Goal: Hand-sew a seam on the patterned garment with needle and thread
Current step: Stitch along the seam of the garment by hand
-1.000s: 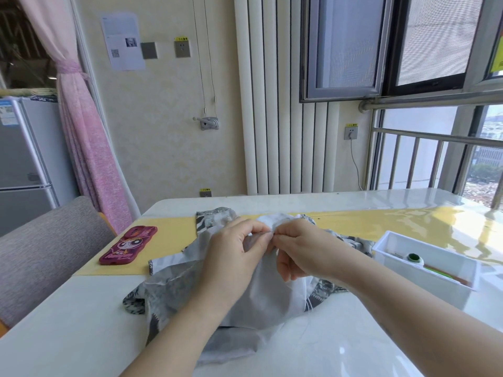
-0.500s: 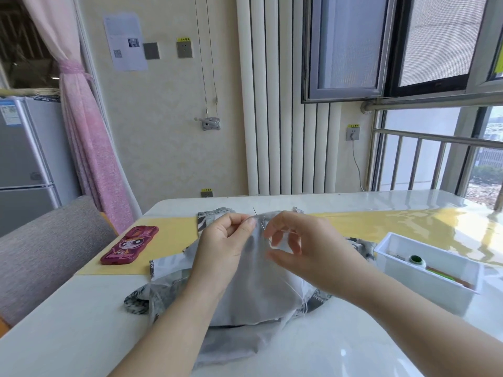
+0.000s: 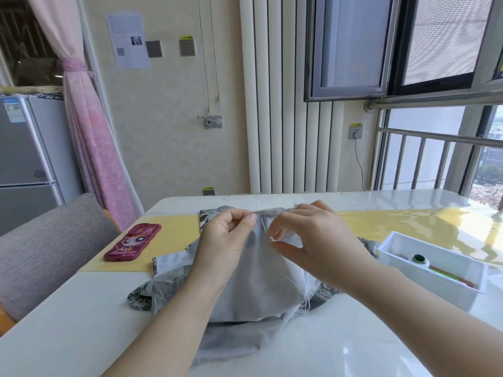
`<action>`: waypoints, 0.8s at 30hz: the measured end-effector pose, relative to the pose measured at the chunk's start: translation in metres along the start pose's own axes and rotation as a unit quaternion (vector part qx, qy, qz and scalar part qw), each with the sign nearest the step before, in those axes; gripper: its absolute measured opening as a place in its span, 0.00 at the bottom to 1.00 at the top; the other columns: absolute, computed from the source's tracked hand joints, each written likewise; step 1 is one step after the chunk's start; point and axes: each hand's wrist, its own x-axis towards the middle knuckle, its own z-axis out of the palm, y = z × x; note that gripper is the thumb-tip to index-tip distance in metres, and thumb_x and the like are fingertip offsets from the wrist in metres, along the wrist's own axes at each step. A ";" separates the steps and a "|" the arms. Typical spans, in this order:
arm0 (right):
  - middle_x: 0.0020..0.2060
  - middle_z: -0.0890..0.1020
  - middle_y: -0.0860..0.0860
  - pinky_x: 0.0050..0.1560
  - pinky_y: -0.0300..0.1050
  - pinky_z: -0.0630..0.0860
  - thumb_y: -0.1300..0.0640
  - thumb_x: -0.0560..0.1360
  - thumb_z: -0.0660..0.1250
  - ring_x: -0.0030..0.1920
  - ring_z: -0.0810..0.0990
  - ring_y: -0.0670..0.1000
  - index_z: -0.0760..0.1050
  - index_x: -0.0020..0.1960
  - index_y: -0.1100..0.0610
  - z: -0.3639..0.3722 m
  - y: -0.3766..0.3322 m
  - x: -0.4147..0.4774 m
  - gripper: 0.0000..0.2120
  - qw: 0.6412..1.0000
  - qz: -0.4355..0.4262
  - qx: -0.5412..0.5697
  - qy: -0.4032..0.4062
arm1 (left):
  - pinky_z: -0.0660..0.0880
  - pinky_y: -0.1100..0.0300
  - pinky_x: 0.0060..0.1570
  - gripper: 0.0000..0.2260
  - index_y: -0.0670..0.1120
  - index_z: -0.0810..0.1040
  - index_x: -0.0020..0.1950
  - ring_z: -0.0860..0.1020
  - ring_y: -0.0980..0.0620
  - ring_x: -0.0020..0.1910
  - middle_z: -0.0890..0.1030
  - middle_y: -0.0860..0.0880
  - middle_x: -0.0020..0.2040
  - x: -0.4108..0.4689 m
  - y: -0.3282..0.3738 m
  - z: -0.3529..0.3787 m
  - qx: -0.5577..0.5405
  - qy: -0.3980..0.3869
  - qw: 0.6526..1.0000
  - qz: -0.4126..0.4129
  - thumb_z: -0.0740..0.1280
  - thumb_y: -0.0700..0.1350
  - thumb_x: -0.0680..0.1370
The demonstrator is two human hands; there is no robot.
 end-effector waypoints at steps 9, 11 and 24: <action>0.35 0.79 0.41 0.42 0.45 0.70 0.51 0.68 0.69 0.34 0.74 0.49 0.76 0.41 0.49 0.003 0.004 0.009 0.04 0.992 -0.090 -0.085 -0.021 | 0.70 0.75 0.40 0.05 0.46 0.79 0.43 0.76 0.66 0.35 0.80 0.56 0.36 0.001 0.005 -0.001 0.008 -0.005 1.000 0.015 0.67 0.39 0.77; 0.34 0.78 0.42 0.42 0.46 0.70 0.52 0.69 0.69 0.34 0.74 0.49 0.76 0.41 0.49 0.004 0.005 0.010 0.03 0.990 -0.099 -0.099 -0.014 | 0.70 0.75 0.40 0.05 0.46 0.79 0.42 0.76 0.66 0.35 0.80 0.57 0.35 0.002 0.005 -0.002 0.010 -0.004 1.000 0.017 0.67 0.39 0.77; 0.32 0.76 0.45 0.40 0.47 0.70 0.52 0.73 0.67 0.33 0.74 0.51 0.76 0.40 0.52 0.010 0.009 0.013 0.05 0.982 -0.152 -0.111 0.019 | 0.71 0.73 0.42 0.04 0.45 0.79 0.43 0.77 0.62 0.38 0.81 0.52 0.39 0.005 0.001 -0.004 0.015 -0.007 1.000 0.002 0.67 0.40 0.77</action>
